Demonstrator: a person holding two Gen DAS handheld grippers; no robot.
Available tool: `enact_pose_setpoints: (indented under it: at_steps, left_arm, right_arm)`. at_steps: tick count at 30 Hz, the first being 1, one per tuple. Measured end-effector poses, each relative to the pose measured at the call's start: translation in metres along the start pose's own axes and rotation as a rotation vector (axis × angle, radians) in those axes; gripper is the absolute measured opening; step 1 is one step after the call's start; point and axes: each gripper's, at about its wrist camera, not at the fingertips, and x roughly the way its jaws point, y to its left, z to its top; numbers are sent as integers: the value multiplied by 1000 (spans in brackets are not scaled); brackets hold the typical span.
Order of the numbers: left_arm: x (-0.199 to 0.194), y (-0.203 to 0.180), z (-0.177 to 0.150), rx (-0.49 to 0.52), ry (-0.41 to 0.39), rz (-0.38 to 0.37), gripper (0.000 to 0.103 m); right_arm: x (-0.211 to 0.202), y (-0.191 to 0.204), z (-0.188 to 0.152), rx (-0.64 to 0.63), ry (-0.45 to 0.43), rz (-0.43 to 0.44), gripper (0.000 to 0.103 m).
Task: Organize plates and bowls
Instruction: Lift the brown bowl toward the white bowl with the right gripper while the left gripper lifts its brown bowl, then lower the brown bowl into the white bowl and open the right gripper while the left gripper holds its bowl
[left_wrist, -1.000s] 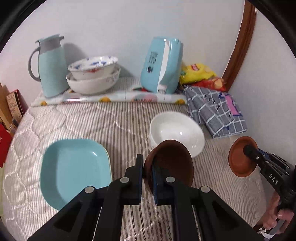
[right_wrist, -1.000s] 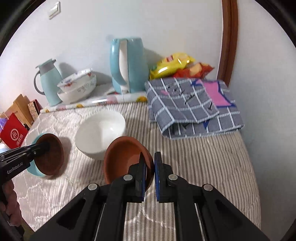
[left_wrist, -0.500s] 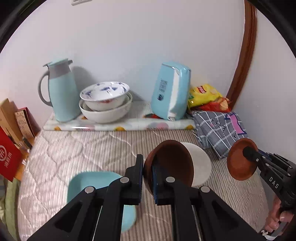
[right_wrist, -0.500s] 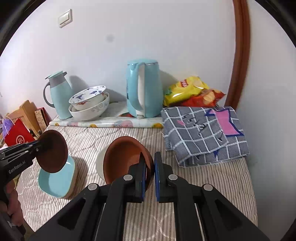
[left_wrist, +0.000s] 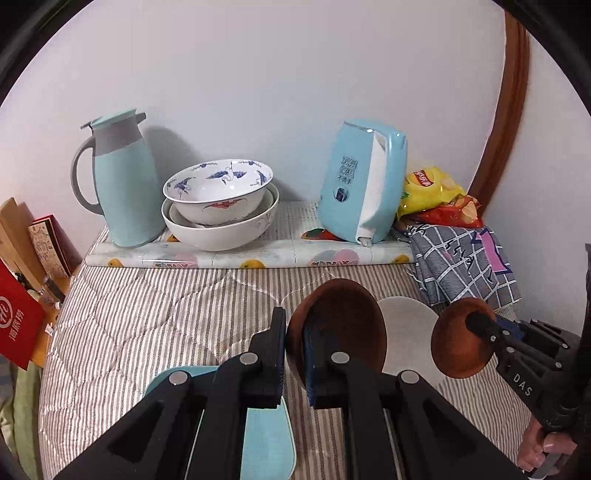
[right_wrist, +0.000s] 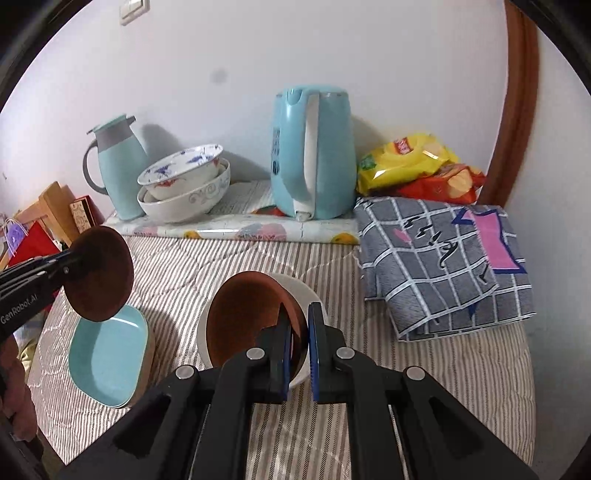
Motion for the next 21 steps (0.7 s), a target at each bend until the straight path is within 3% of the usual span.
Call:
enact_pose_setpoints:
  at_steps: [21]
  left_arm:
    - [53,26,0,-45,74,8,9]
  right_arm:
    - [86,11,0,-61,170,6,8]
